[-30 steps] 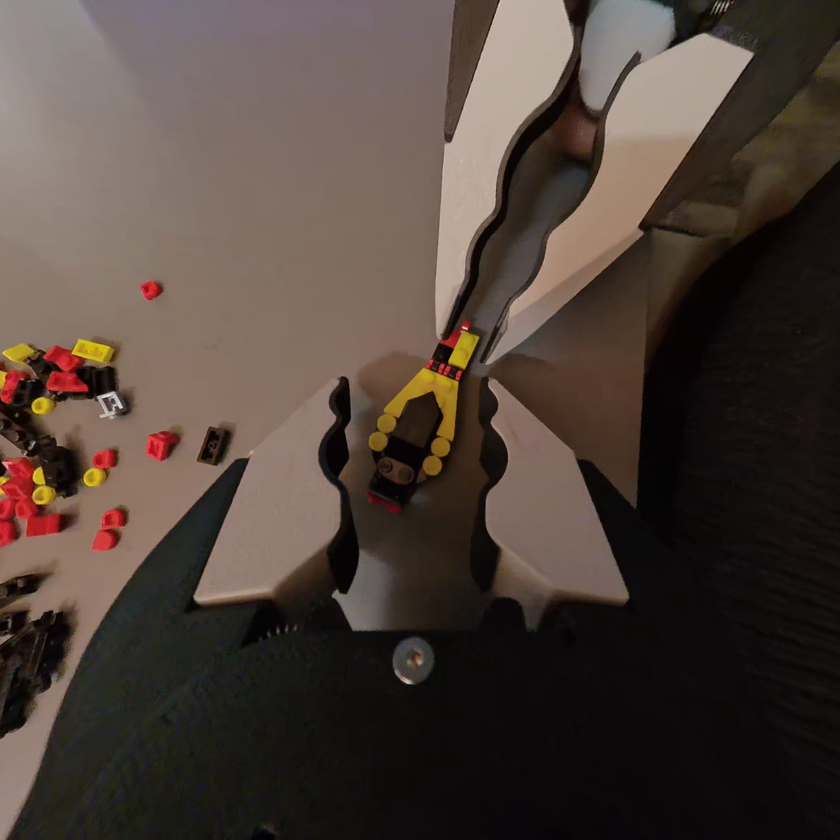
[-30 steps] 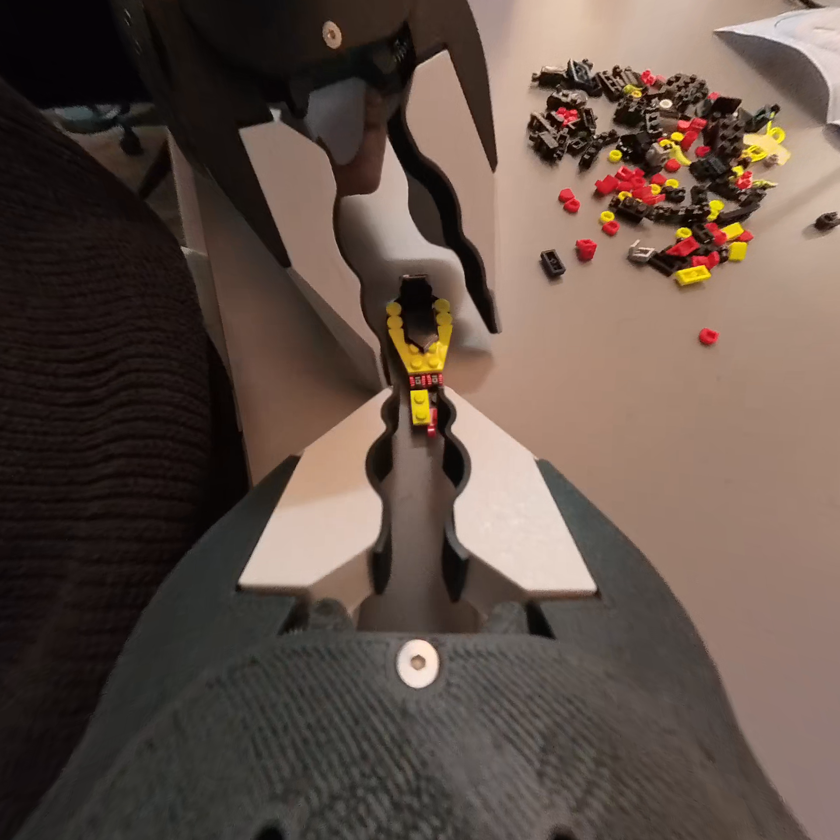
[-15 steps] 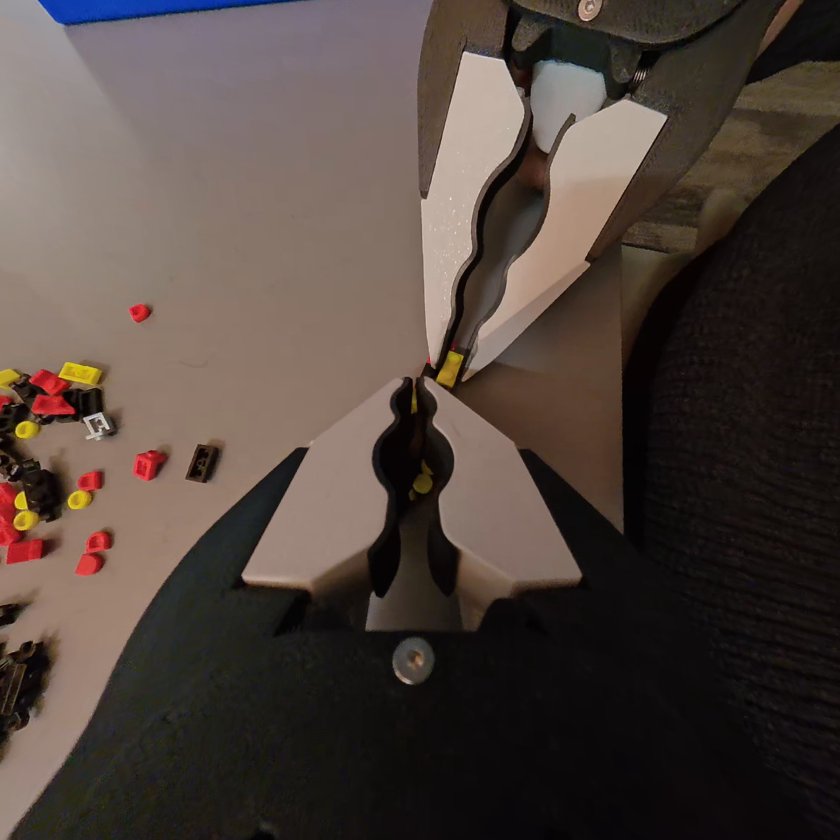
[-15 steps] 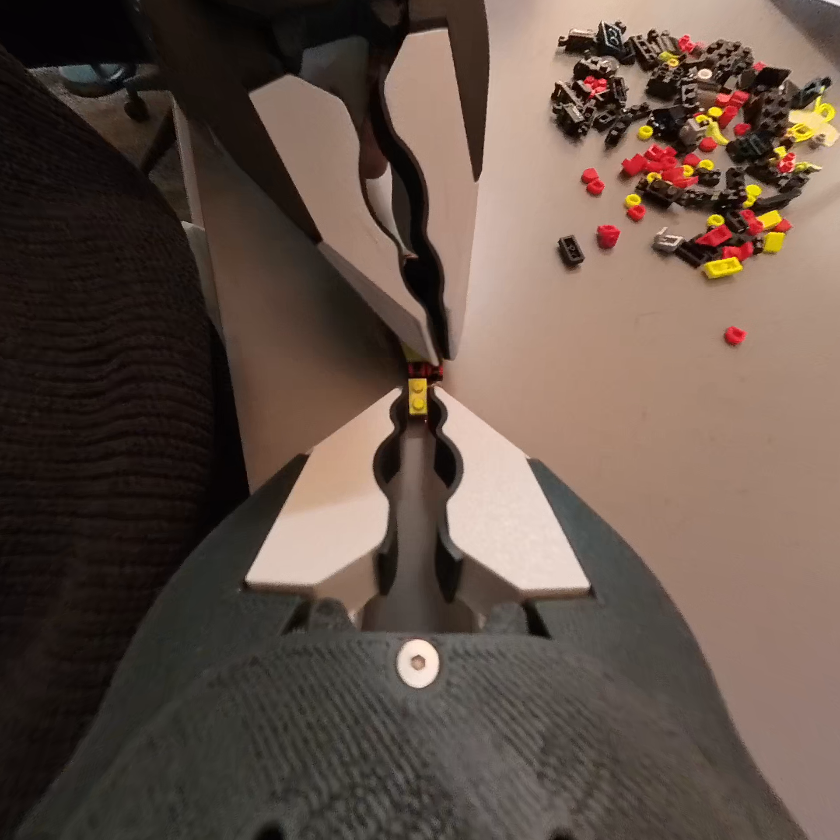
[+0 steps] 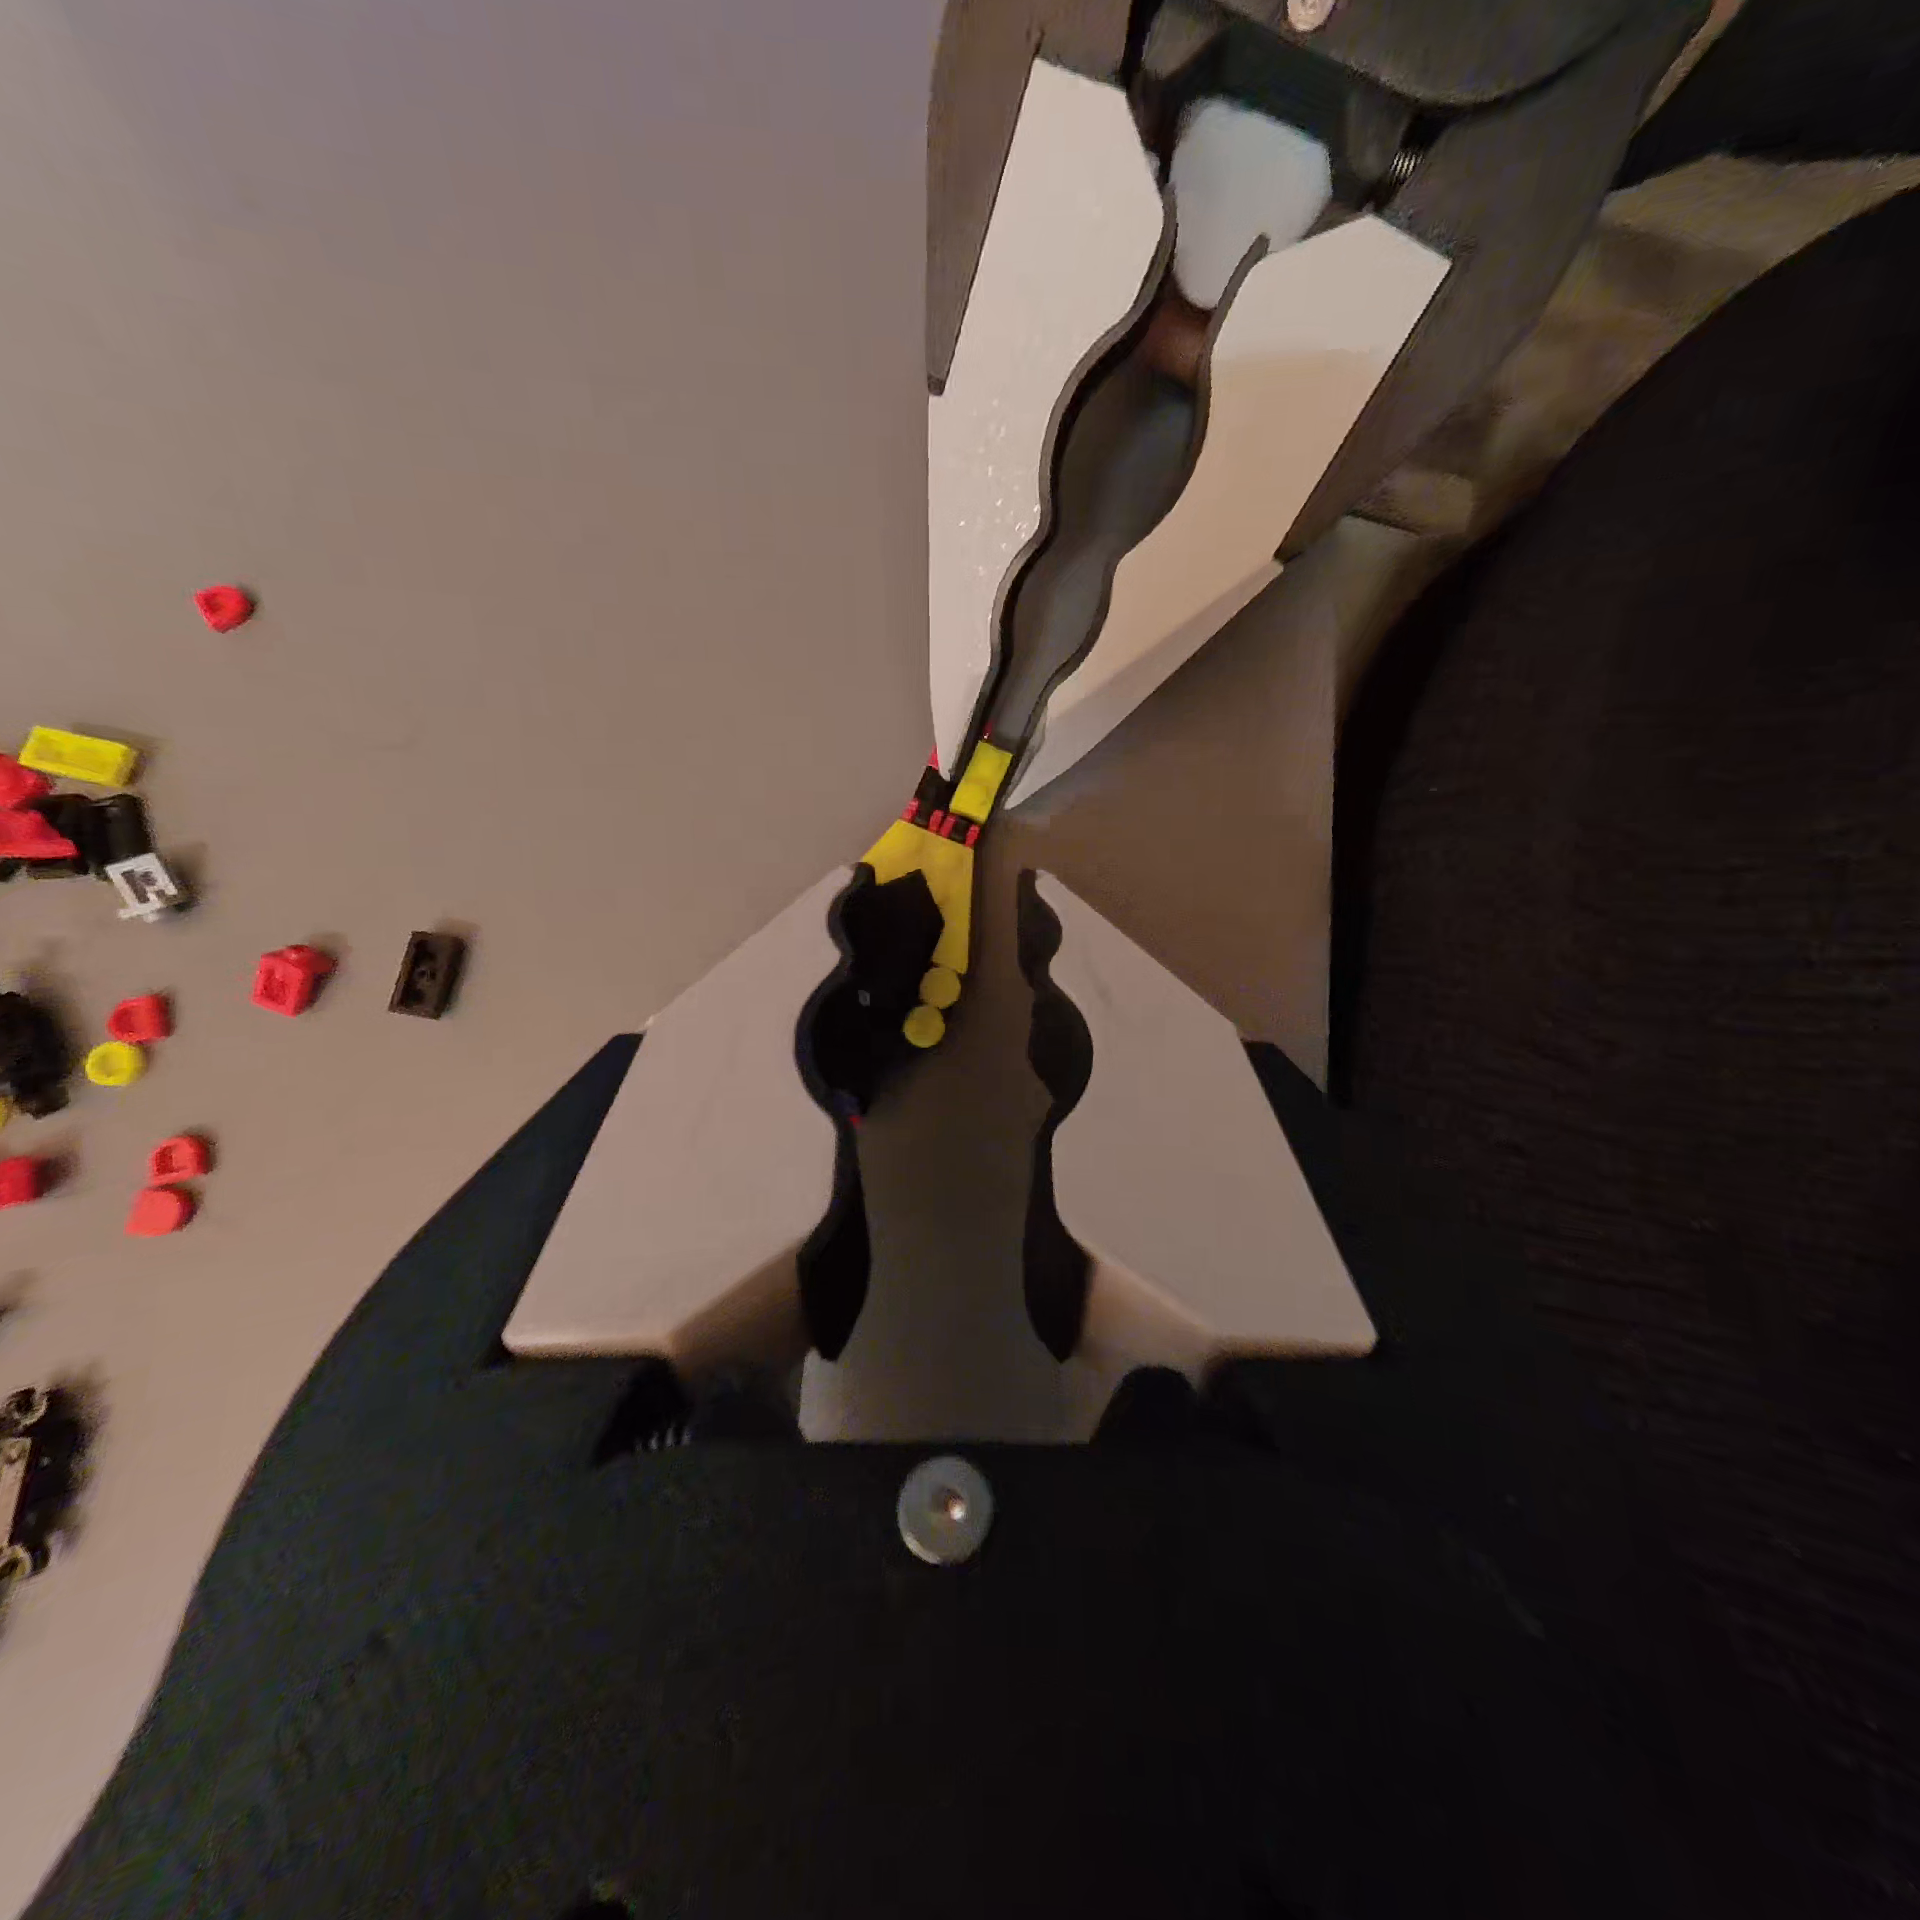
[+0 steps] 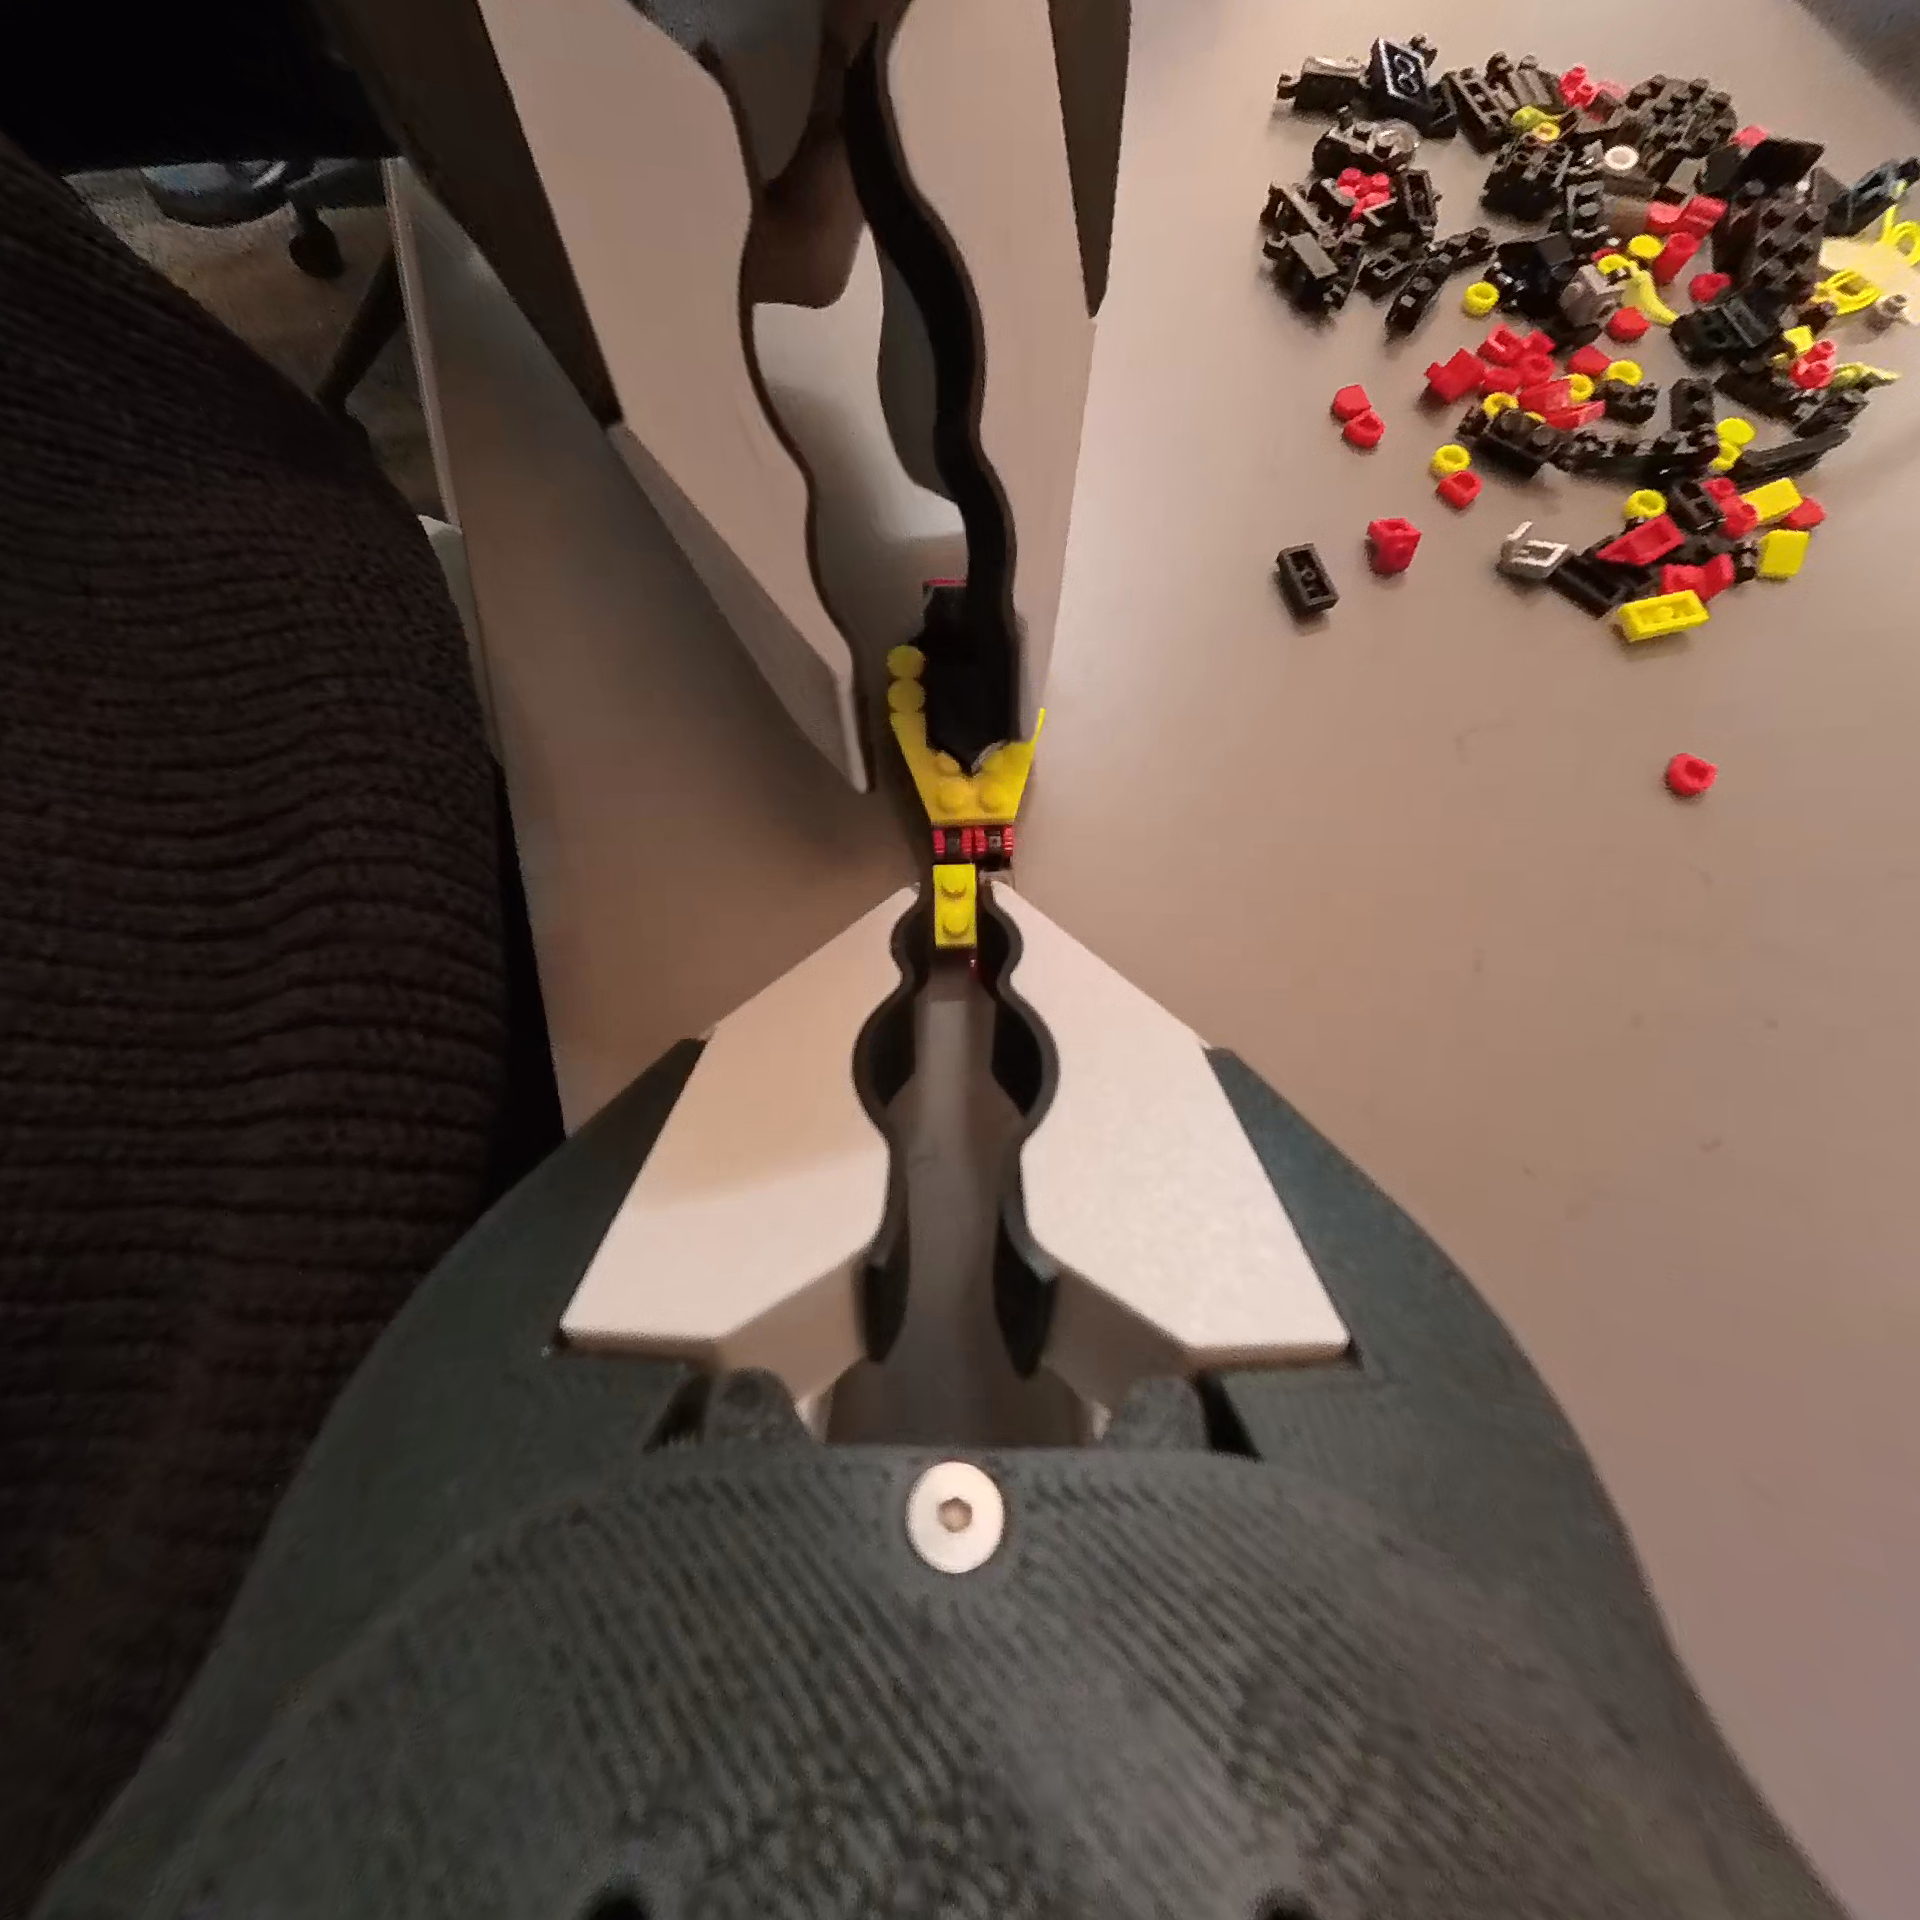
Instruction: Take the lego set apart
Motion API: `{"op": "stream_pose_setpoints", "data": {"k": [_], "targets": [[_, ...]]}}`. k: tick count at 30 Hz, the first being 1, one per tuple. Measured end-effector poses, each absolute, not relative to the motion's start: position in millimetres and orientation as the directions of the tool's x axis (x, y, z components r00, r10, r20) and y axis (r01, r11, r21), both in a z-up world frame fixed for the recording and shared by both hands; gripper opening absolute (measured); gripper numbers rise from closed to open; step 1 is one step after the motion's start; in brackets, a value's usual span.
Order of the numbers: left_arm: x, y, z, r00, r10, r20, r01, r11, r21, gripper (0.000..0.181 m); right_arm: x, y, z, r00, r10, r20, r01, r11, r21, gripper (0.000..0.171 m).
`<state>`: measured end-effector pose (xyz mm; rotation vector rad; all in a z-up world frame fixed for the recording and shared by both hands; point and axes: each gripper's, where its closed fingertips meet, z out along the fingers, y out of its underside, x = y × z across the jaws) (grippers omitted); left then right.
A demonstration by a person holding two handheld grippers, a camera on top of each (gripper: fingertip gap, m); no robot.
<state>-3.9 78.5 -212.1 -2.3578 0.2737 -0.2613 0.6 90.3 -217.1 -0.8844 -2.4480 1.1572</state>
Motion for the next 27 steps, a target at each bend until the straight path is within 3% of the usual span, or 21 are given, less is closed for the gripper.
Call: {"op": "stream_pose_setpoints", "data": {"k": [5, 18, 27], "targets": [[-10, 82, -218, 0.967, -0.252, 0.044, -0.160, -0.729, -0.665, 0.022, 0, 90, -217, -0.768, 0.640, -0.014, 0.410, 0.475, -0.779, 0.006], [0, 83, -219, 0.949, -0.292, 0.122, -0.172, -0.800, -0.574, 0.015, 0, 89, -217, -0.772, 0.636, -0.006, 0.409, 0.489, -0.770, 0.007], [0, 84, -219, 0.958, -0.239, 0.156, -0.110, -0.815, -0.569, 0.014, 1, 88, -219, -0.817, 0.570, 0.085, 0.347, 0.604, -0.718, 0.007]]}}
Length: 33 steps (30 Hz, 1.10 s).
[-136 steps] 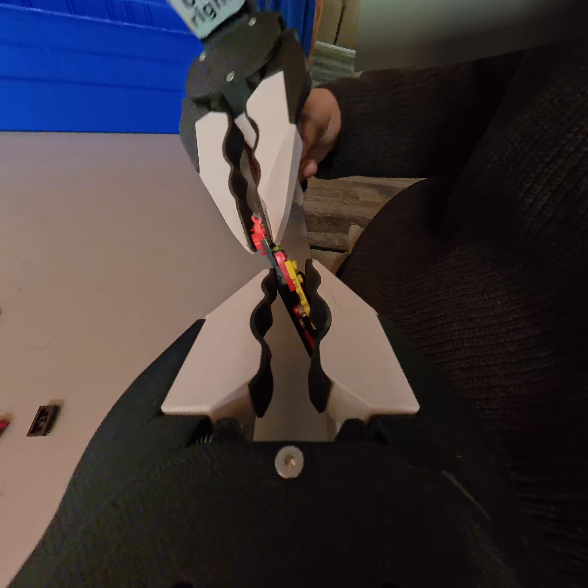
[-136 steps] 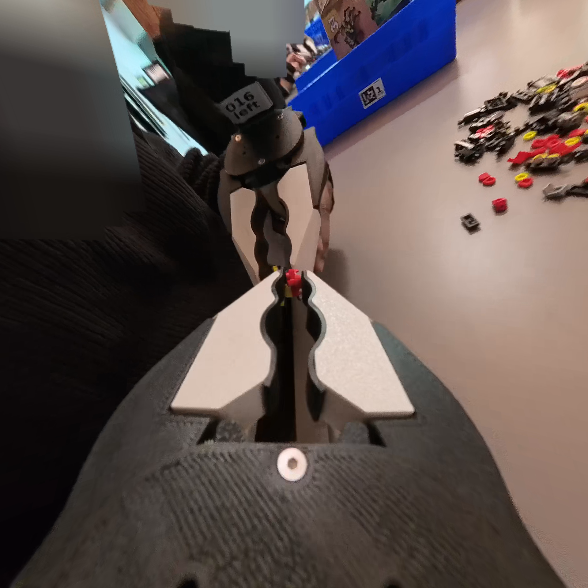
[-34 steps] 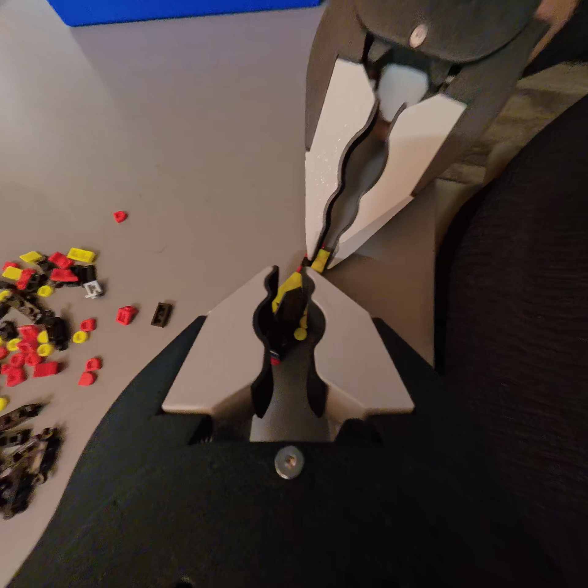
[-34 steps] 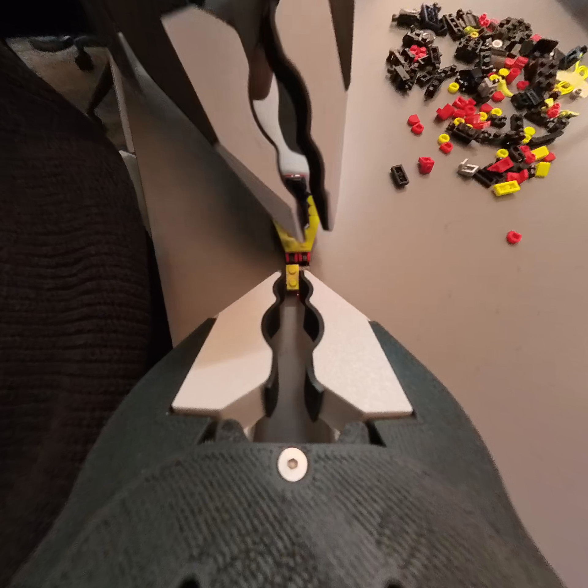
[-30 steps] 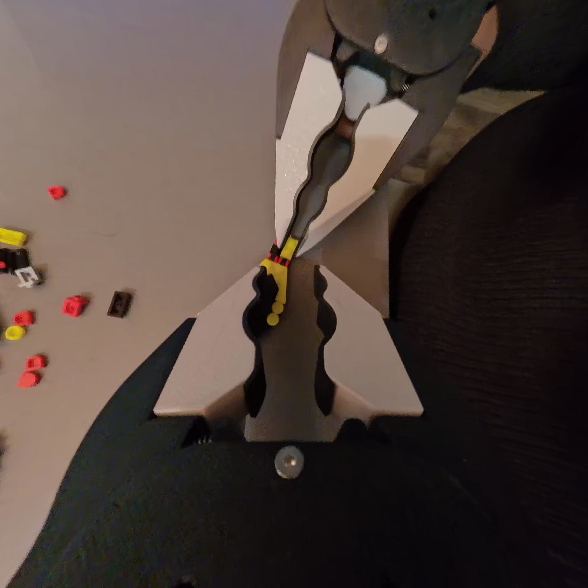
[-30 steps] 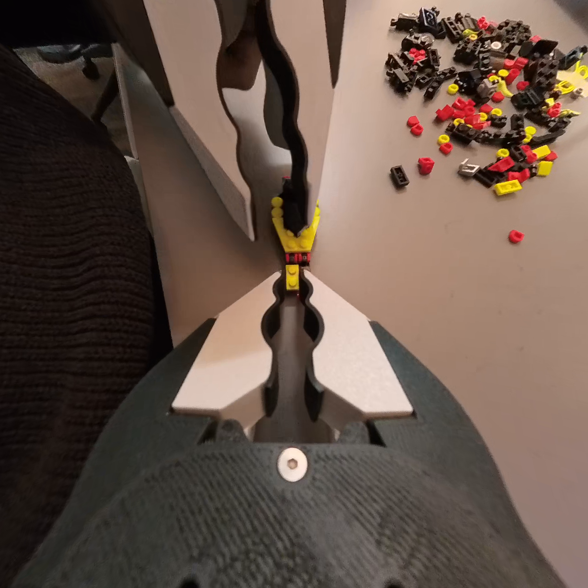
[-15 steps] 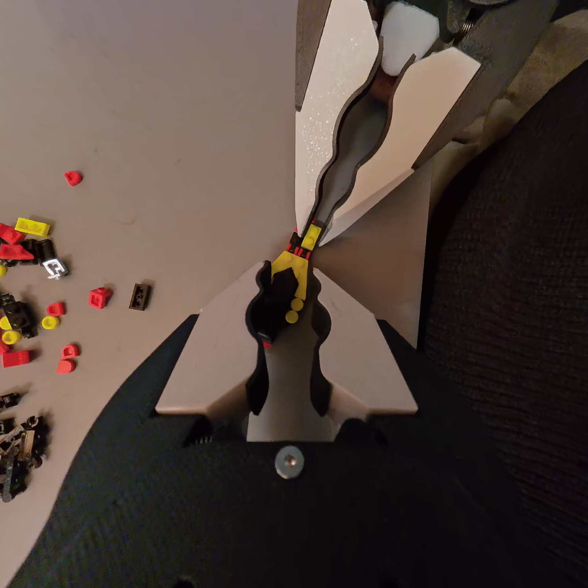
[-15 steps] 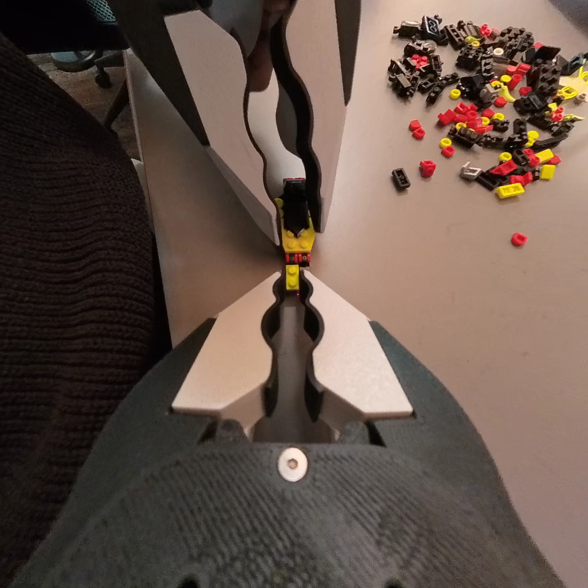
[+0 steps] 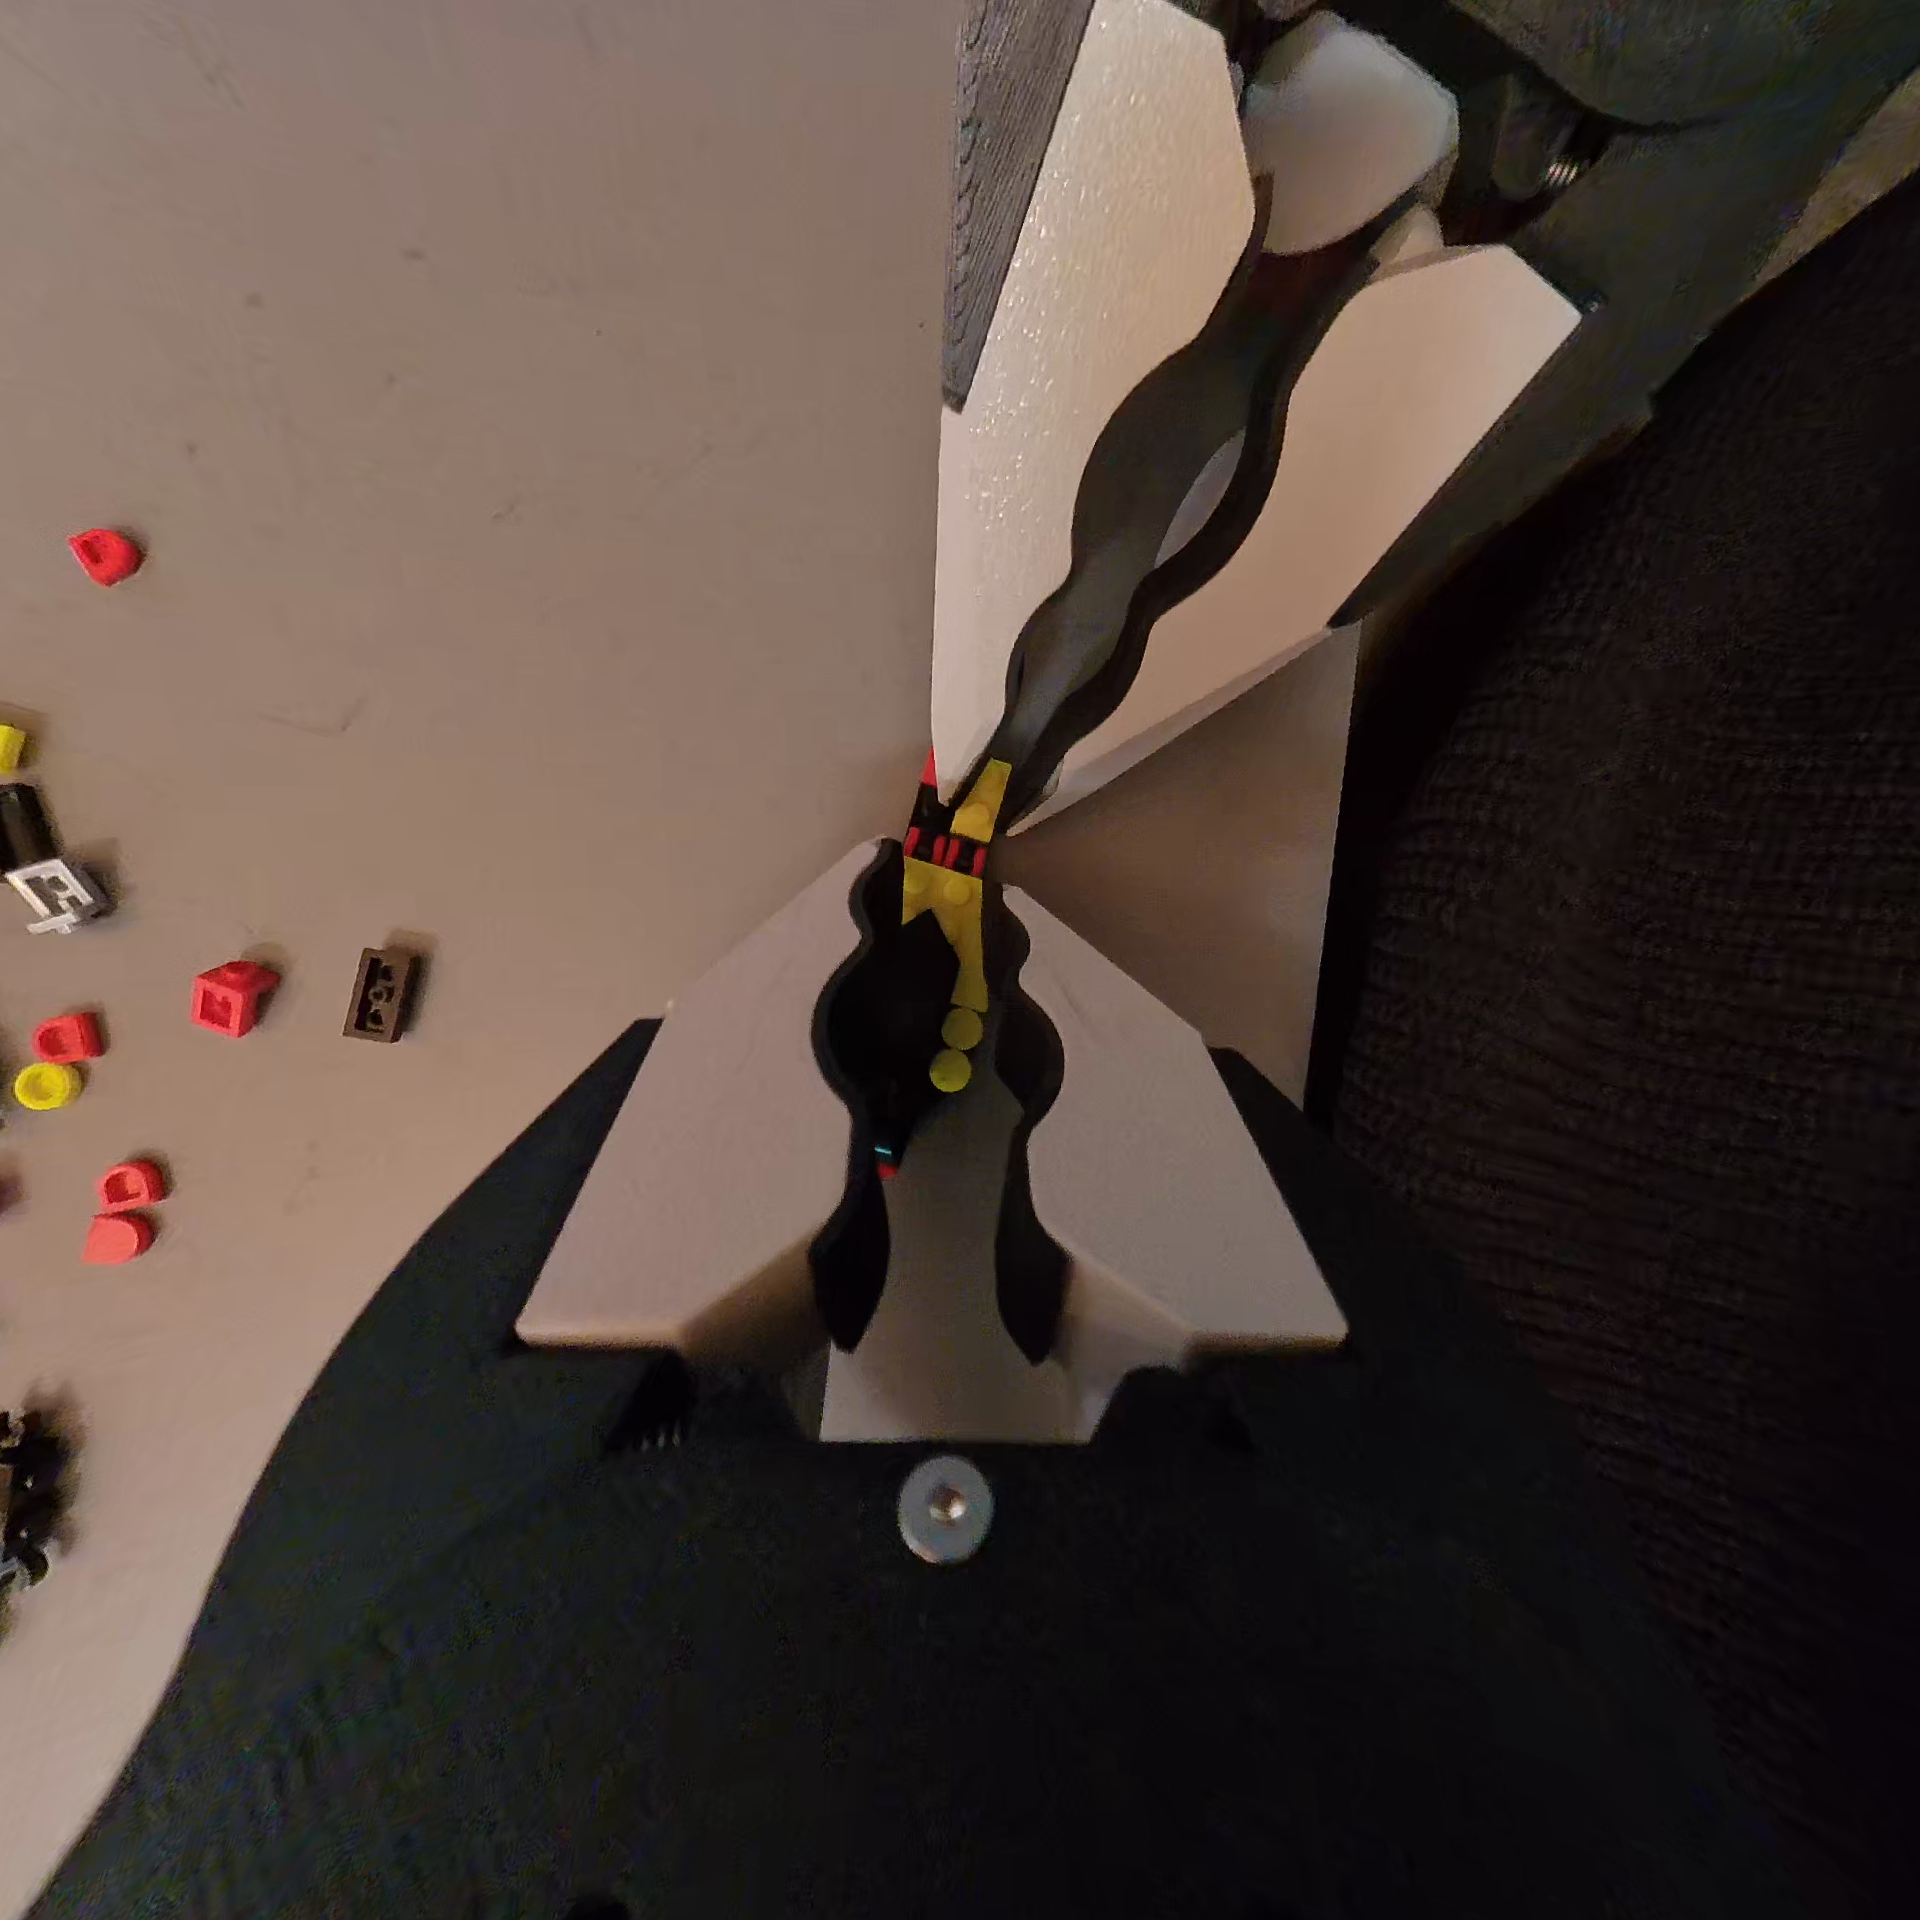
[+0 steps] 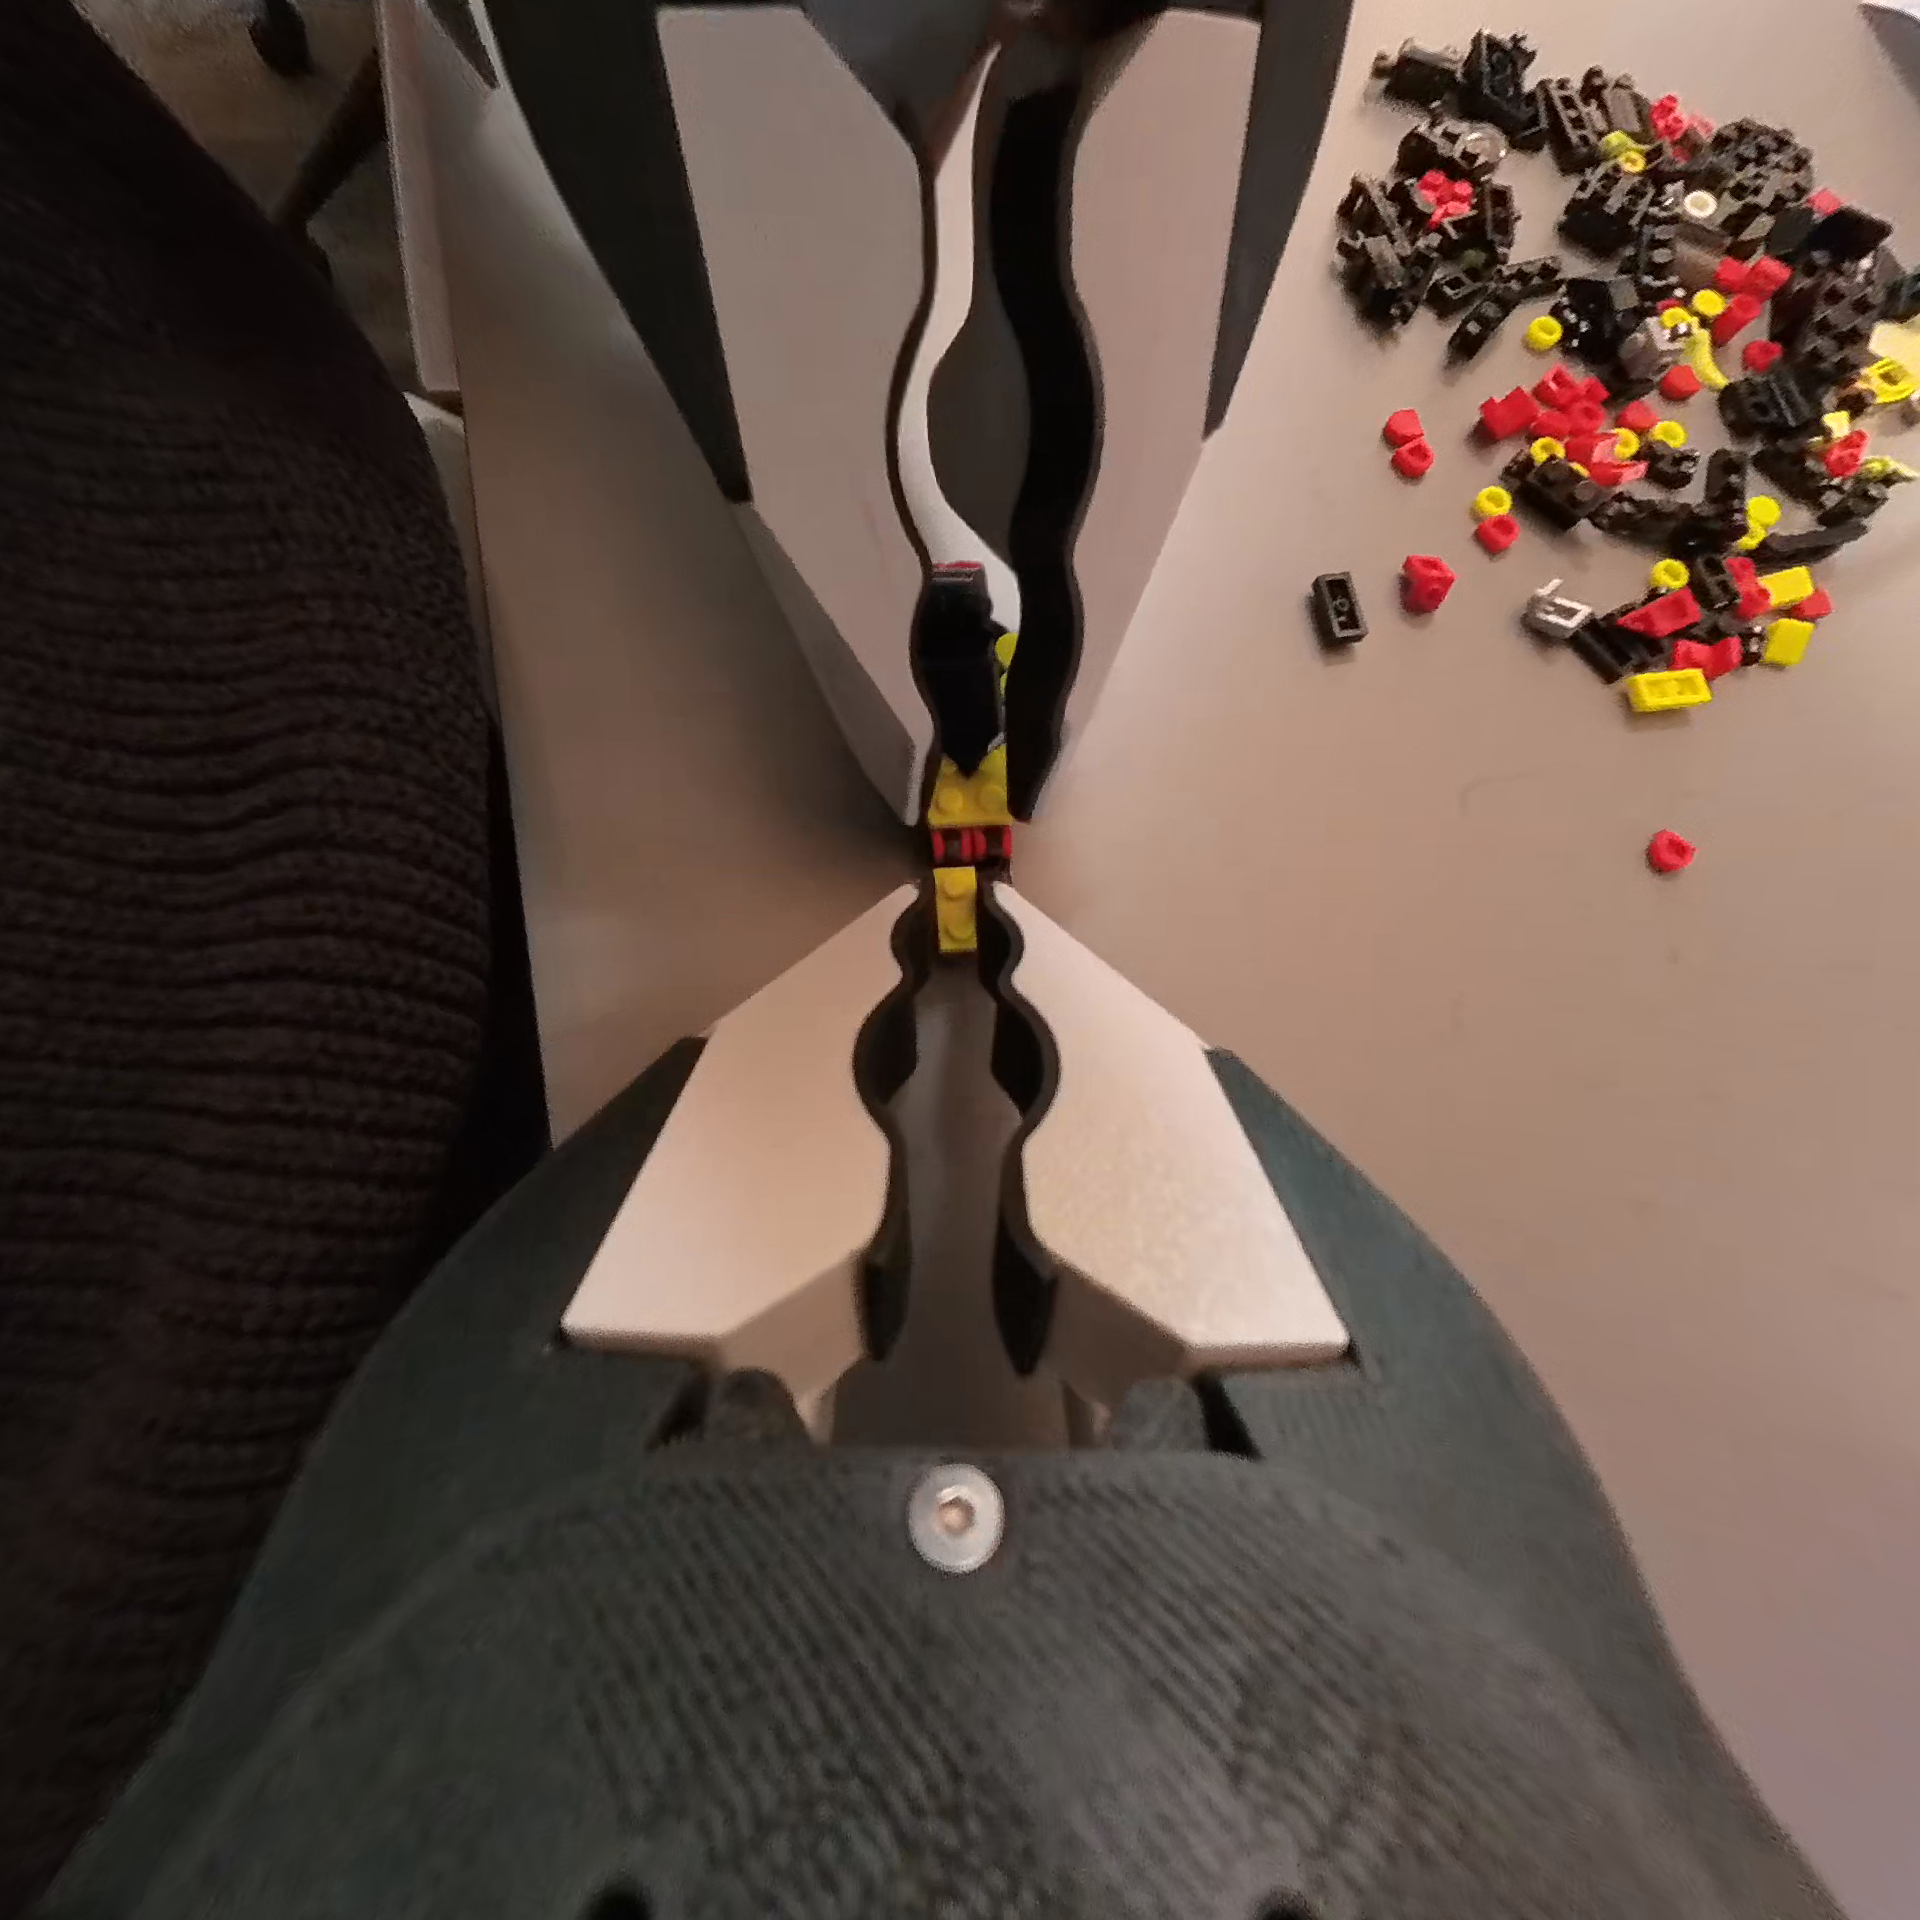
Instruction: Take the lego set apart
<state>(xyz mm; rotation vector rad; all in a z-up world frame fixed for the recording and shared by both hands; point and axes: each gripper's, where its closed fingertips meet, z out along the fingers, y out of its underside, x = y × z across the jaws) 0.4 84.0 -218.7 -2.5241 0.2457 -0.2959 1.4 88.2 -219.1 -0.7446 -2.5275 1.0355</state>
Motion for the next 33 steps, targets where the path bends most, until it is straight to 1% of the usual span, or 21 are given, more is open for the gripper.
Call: {"op": "stream_pose_setpoints", "data": {"k": [2, 3, 4, 5, 7, 10, 12, 14, 15, 16, 17, 20, 24, 29, 33], "targets": [[2, 85, -219, 0.960, -0.221, 0.174, -0.084, -0.818, -0.569, 0.013, 1, 88, -220, -0.819, 0.566, 0.091, 0.351, 0.621, -0.701, 0.007], [8, 84, -223, 0.953, -0.219, 0.210, -0.068, -0.830, -0.554, 0.000, -2, 89, -220, -0.813, 0.573, 0.104, 0.352, 0.626, -0.696, 0.007], [11, 87, -226, 0.955, -0.223, 0.195, -0.075, -0.819, -0.569, 0.000, -2, 88, -221, -0.812, 0.576, 0.100, 0.360, 0.628, -0.691, 0.007], [10, 86, -227, 0.961, -0.226, 0.160, -0.100, -0.820, -0.563, 0.000, -3, 90, -221, -0.807, 0.582, 0.096, 0.364, 0.620, -0.695, 0.006], [9, 85, -228, 0.967, -0.230, 0.113, -0.136, -0.835, -0.534, 0.000, -5, 89, -220, -0.784, 0.620, 0.025, 0.416, 0.555, -0.721, 0.006], [5, 85, -228, 0.970, -0.228, 0.082, -0.144, -0.816, -0.559, 0.000, -7, 93, -220, -0.778, 0.628, -0.019, 0.436, 0.517, -0.737, 0.006], [-2, 82, -226, 0.974, -0.214, 0.079, -0.134, -0.816, -0.562, 0.000, -10, 97, -220, -0.767, 0.641, -0.015, 0.439, 0.508, -0.742, 0.006], [-8, 86, -215, 0.976, -0.182, 0.118, -0.075, -0.793, -0.604, 0.000, -10, 96, -221, -0.772, 0.636, 0.009, 0.426, 0.528, -0.735, 0.006], [-11, 88, -210, 0.978, -0.166, 0.126, -0.050, -0.776, -0.629, 0.002, -10, 95, -221, -0.774, 0.633, 0.019, 0.420, 0.536, -0.733, 0.006], [-14, 90, -207, 0.980, -0.153, 0.125, -0.038, -0.766, -0.641, 0.013, -10, 94, -221, -0.776, 0.631, 0.018, 0.419, 0.537, -0.732, 0.006], [-18, 90, -207, 0.984, -0.141, 0.111, -0.038, -0.769, -0.639, 0.016, -9, 93, -222, -0.777, 0.630, 0.010, 0.423, 0.533, -0.733, 0.006], [-23, 85, -220, 0.990, -0.138, 0.037, -0.091, -0.808, -0.582, 0.025, -9, 92, -222, -0.777, 0.629, -0.011, 0.430, 0.519, -0.739, 0.006], [-22, 85, -220, 0.989, -0.146, 0.025, -0.106, -0.818, -0.565, 0.024, -9, 92, -222, -0.779, 0.627, -0.010, 0.429, 0.522, -0.737, 0.006], [-20, 86, -220, 0.984, -0.163, 0.073, -0.090, -0.804, -0.587, 0.023, -10, 92, -222, -0.778, 0.627, -0.047, 0.446, 0.497, -0.744, 0.006], [-18, 87, -221, 0.982, -0.144, 0.122, -0.047, -0.811, -0.583, 0.020, -12, 92, -221, -0.764, 0.641, -0.077, 0.469, 0.469, -0.749, 0.006]]}}
